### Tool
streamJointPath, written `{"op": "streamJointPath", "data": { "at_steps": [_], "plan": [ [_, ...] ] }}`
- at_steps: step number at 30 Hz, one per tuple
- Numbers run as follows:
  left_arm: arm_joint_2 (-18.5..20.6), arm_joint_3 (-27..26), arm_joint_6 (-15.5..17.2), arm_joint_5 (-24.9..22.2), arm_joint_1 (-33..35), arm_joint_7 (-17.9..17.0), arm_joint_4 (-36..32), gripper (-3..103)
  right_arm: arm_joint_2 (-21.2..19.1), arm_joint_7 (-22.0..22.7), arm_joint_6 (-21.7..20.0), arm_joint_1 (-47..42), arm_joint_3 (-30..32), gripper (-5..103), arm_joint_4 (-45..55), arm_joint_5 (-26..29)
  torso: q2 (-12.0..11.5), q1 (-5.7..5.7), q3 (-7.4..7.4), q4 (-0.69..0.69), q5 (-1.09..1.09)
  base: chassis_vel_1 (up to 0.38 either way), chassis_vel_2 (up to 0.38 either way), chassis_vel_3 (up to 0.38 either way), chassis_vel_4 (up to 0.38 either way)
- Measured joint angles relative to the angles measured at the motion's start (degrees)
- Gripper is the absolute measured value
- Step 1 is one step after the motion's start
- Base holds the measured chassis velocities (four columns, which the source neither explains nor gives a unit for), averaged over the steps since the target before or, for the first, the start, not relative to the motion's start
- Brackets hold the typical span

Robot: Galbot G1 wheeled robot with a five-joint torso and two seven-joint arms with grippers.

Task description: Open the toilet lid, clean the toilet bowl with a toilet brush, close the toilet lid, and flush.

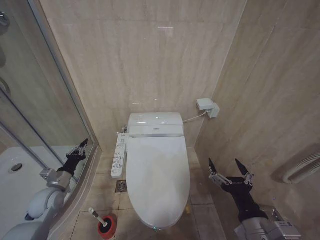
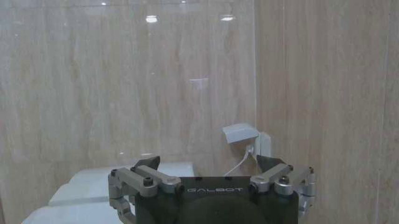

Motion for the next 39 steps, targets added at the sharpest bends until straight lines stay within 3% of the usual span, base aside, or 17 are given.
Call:
{"op": "streamJointPath", "data": {
  "at_steps": [6, 12, 21, 26, 28, 33, 39],
  "plan": [
    [-0.1, 1.5, -0.7, 0.0, -2.1, 0.6, 2.5, 0, 0.0, 0.0, 0.0, 0.0, 0.0, 100, 0.0, 0.0, 0.0, -0.01, 0.00, 0.06, 0.02, 0.000, 0.000, 0.000, 0.000],
    [-1.5, 7.5, -3.4, 1.1, -10.9, 2.8, 11.9, 0, 0.0, 0.0, 0.0, 0.0, 0.0, 100, 0.0, 0.0, 0.0, 0.01, 0.00, -0.06, -0.01, 0.000, 0.000, 0.000, 0.000],
    [-1.9, 8.6, -3.9, 1.4, -12.9, 3.9, 14.3, 0, 0.0, 0.0, 0.0, 0.0, 0.0, 100, 0.0, 0.0, 0.0, -0.01, 0.00, 0.07, 0.01, 0.000, 0.000, 0.000, 0.000],
    [-3.5, 11.6, -5.6, 2.8, -20.8, 8.6, 23.0, 0, 0.0, 0.0, 0.0, 0.0, 0.0, 100, 0.0, 0.0, 0.0, 0.00, 0.00, -0.05, -0.01, 0.000, 0.000, 0.000, 0.000],
    [-3.4, 12.5, -6.2, 3.6, -23.2, 10.8, 25.9, 0, 0.0, 0.0, 0.0, 0.0, 0.0, 100, 0.0, 0.0, 0.0, 0.01, 0.00, -0.02, 0.01, 0.000, 0.000, 0.000, 0.000],
    [-3.8, 12.8, -6.6, 4.3, -23.9, 11.8, 26.9, 0, 0.0, 0.0, 0.0, 0.0, 0.0, 100, 0.0, 0.0, 0.0, 0.00, 0.00, 0.04, -0.01, 0.000, 0.000, 0.000, 0.000],
    [-4.2, 12.7, -6.9, 4.5, -23.1, 12.3, 26.5, 0, 0.0, 0.0, 0.0, 0.0, 0.0, 100, 0.0, 0.0, 0.0, 0.00, 0.00, 0.01, -0.01, 0.000, 0.000, 0.000, 0.000]
  ]
}}
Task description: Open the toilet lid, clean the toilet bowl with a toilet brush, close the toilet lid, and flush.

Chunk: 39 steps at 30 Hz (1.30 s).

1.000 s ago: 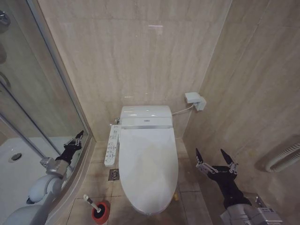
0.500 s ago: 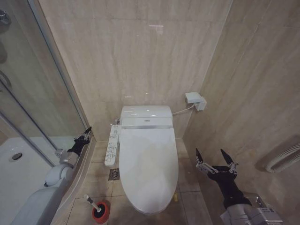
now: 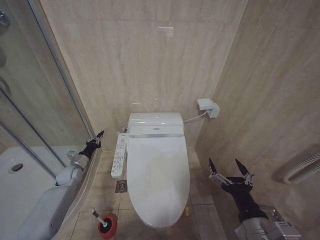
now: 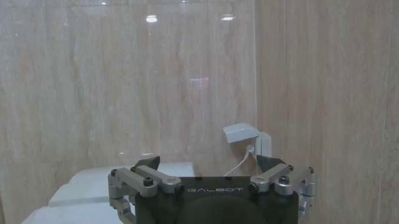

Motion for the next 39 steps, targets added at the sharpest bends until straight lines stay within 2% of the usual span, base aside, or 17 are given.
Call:
{"op": "streamJointPath", "data": {
  "at_steps": [20, 39],
  "plan": [
    [0.8, -0.8, -0.3, 0.0, 1.3, 1.4, -1.1, 0, 0.0, 0.0, 0.0, 0.0, 0.0, 100, 0.0, 0.0, 0.0, 0.00, 0.00, 0.01, 0.01, -0.024, 0.032, 0.025, -0.032],
    [-0.1, -0.9, -1.3, 0.9, 1.2, 3.1, -0.1, 0, 0.0, 0.0, 0.0, 0.0, 0.0, 100, 0.0, 0.0, 0.0, 0.00, 0.00, 0.00, 0.01, -0.035, 0.032, 0.033, -0.033]
  ]
}}
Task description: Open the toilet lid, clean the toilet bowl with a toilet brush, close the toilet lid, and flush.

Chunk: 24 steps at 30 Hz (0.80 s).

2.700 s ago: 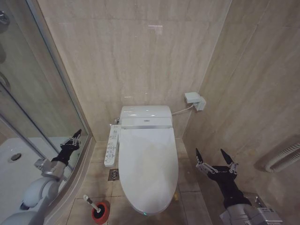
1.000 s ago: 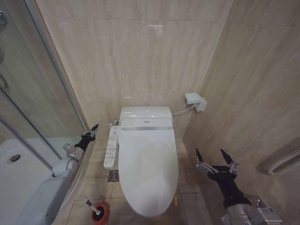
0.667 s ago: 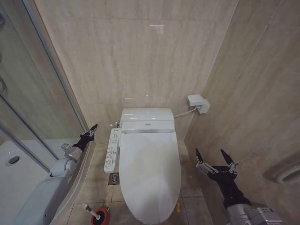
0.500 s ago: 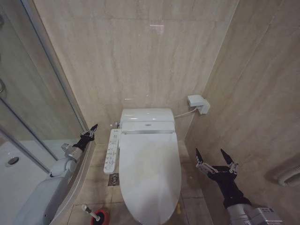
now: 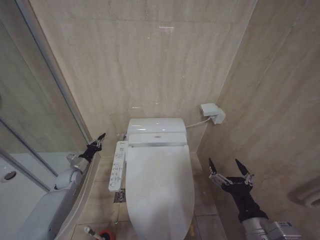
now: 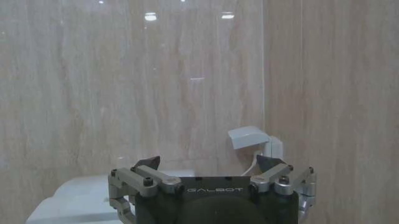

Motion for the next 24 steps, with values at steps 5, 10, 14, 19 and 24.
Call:
{"op": "streamJointPath", "data": {
  "at_steps": [5, 10, 14, 19, 24],
  "plan": [
    [-0.4, 0.0, -0.1, 0.1, 0.1, 0.3, 0.2, 0, 0.0, 0.0, 0.0, 0.0, 0.0, 100, 0.0, 0.0, 0.0, 0.00, 0.00, 0.01, 0.00, -0.056, 0.076, 0.061, -0.062],
    [-0.7, 0.0, -0.2, 0.3, 0.0, 0.8, 0.7, 0, 0.0, 0.0, 0.0, 0.0, 0.0, 100, 0.0, 0.0, 0.0, 0.00, 0.00, 0.00, 0.00, -0.077, 0.068, 0.067, -0.076],
    [-0.9, 0.0, -0.2, 0.4, -0.2, 1.1, 1.0, 0, 0.0, 0.0, 0.0, 0.0, 0.0, 100, 0.0, 0.0, 0.0, 0.00, 0.00, -0.01, 0.00, -0.055, 0.060, 0.073, -0.071],
    [-1.0, 0.3, -0.4, 0.5, -0.7, 1.9, 1.7, 0, 0.0, 0.0, 0.0, 0.0, 0.0, 100, 0.0, 0.0, 0.0, 0.00, 0.00, 0.02, 0.00, -0.048, 0.086, 0.062, -0.062],
    [-1.0, 0.6, -0.8, 0.7, -1.1, 3.4, 2.8, 0, 0.0, 0.0, 0.0, 0.0, 0.0, 100, 0.0, 0.0, 0.0, 0.00, 0.00, -0.01, 0.00, -0.070, 0.048, 0.057, -0.060]
  ]
}}
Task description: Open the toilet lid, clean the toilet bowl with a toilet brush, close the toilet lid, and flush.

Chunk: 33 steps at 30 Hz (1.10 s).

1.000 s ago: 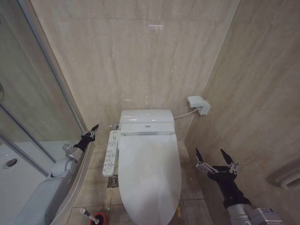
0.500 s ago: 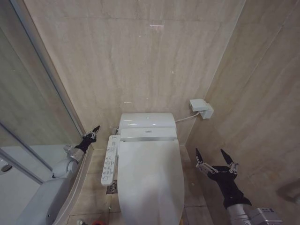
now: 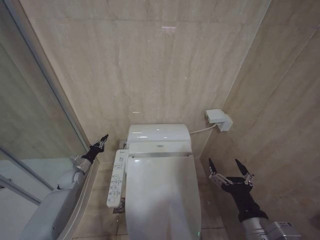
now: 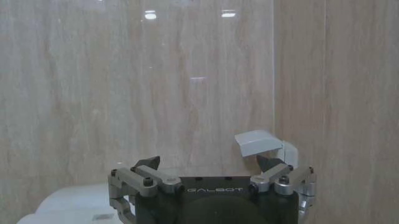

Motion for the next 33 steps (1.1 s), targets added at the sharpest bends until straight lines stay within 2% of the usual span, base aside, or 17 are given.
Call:
{"op": "streamJointPath", "data": {
  "at_steps": [2, 3, 6, 7, 11, 12, 15, 20, 27, 33],
  "plan": [
    [0.3, 0.2, -0.4, -0.2, -0.3, 2.2, 1.1, 0, 0.0, 0.0, 0.0, 0.0, 0.0, 100, 0.0, 0.0, 0.0, 0.01, 0.00, 0.00, 0.00, -0.067, 0.034, 0.038, -0.044],
    [0.3, 0.2, -0.4, -0.2, -0.3, 2.2, 1.1, 0, 0.0, 0.0, 0.0, 0.0, 0.0, 100, 0.0, 0.0, 0.0, 0.01, 0.00, 0.00, 0.00, -0.067, 0.026, 0.026, -0.044],
    [1.1, 0.8, -2.2, -0.7, -1.7, 7.3, 4.6, 0, 0.0, 0.0, 0.0, 0.0, 0.0, 100, 0.0, 0.0, 0.0, 0.00, 0.00, 0.02, 0.00, -0.020, 0.009, 0.007, -0.011],
    [1.1, 0.8, -2.2, -0.7, -1.7, 7.3, 4.6, 0, 0.0, 0.0, 0.0, 0.0, 0.0, 100, 0.0, 0.0, 0.0, 0.00, 0.00, 0.02, 0.00, 0.000, 0.000, 0.000, 0.000],
    [1.7, 2.5, -4.2, -2.5, -4.9, 13.9, 10.8, 0, 0.0, 0.0, 0.0, 0.0, 0.0, 100, 0.0, 0.0, 0.0, -0.01, 0.00, 0.02, 0.00, 0.000, 0.000, 0.000, 0.000],
    [1.7, 2.5, -4.2, -2.5, -4.9, 13.9, 10.8, 0, 0.0, 0.0, 0.0, 0.0, 0.0, 100, 0.0, 0.0, 0.0, -0.01, 0.00, 0.02, 0.00, 0.000, 0.000, 0.000, 0.000],
    [1.3, 4.3, -5.9, -2.8, -8.0, 17.8, 15.2, 0, 0.0, 0.0, 0.0, 0.0, 0.0, 100, 0.0, 0.0, 0.0, -0.01, 0.00, 0.02, 0.00, 0.000, 0.000, 0.000, 0.000],
    [0.1, 6.5, -7.5, -2.5, -10.8, 20.3, 19.4, 0, 0.0, 0.0, 0.0, 0.0, 0.0, 100, 0.0, 0.0, 0.0, 0.00, 0.00, 0.00, 0.00, 0.000, 0.000, 0.000, 0.000],
    [-2.0, 8.6, -9.2, -1.4, -13.7, 22.3, 24.4, 0, 0.0, 0.0, 0.0, 0.0, 0.0, 100, 0.0, 0.0, 0.0, 0.00, 0.00, 0.01, 0.00, 0.000, 0.000, 0.000, 0.000],
    [-2.2, 9.4, -9.8, -1.3, -14.9, 23.7, 26.9, 0, 0.0, 0.0, 0.0, 0.0, 0.0, 100, 0.0, 0.0, 0.0, 0.00, 0.00, 0.02, 0.00, 0.000, 0.000, 0.000, 0.000]
  ]
}}
